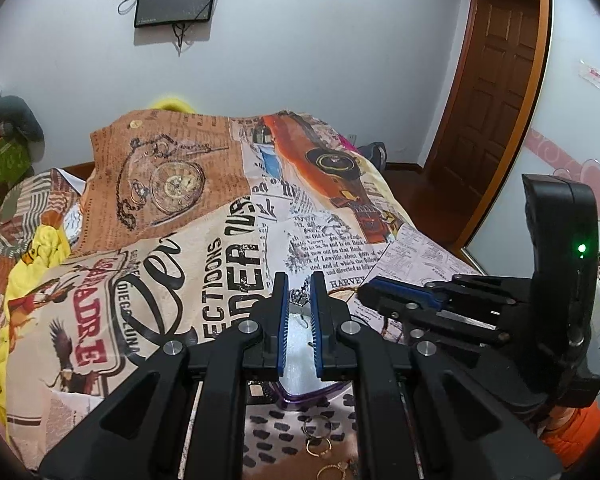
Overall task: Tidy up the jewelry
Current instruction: 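Carry the earring and bracelet to the purple heart tin and release them inside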
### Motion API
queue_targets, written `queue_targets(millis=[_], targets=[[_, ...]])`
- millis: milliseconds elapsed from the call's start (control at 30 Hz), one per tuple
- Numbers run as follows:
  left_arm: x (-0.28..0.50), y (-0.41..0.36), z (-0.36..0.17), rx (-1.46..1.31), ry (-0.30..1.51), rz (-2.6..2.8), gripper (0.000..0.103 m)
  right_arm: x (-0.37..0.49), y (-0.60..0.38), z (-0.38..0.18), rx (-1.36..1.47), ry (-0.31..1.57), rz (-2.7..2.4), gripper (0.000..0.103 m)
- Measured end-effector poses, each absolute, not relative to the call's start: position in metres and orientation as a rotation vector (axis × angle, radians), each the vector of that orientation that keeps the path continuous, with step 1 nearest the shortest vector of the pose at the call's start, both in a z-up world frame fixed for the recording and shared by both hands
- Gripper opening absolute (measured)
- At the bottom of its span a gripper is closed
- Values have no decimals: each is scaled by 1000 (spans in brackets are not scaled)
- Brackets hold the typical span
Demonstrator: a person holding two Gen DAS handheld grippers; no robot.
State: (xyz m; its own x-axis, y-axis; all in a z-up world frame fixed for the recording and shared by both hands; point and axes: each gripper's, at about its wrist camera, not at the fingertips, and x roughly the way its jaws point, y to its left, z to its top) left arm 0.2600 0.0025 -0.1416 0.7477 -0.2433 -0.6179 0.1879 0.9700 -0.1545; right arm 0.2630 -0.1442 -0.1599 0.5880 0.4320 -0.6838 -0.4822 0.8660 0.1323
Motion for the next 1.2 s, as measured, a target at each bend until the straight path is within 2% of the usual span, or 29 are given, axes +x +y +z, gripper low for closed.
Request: queue_targets(millis=[733,1200], targets=[[284,-1,-192,-87,852,-255,9,271,-132,-183,-158,908,620,7],[274,1,-181,-77,861,-237,9,262,-137,-173,-147,922,632,8]])
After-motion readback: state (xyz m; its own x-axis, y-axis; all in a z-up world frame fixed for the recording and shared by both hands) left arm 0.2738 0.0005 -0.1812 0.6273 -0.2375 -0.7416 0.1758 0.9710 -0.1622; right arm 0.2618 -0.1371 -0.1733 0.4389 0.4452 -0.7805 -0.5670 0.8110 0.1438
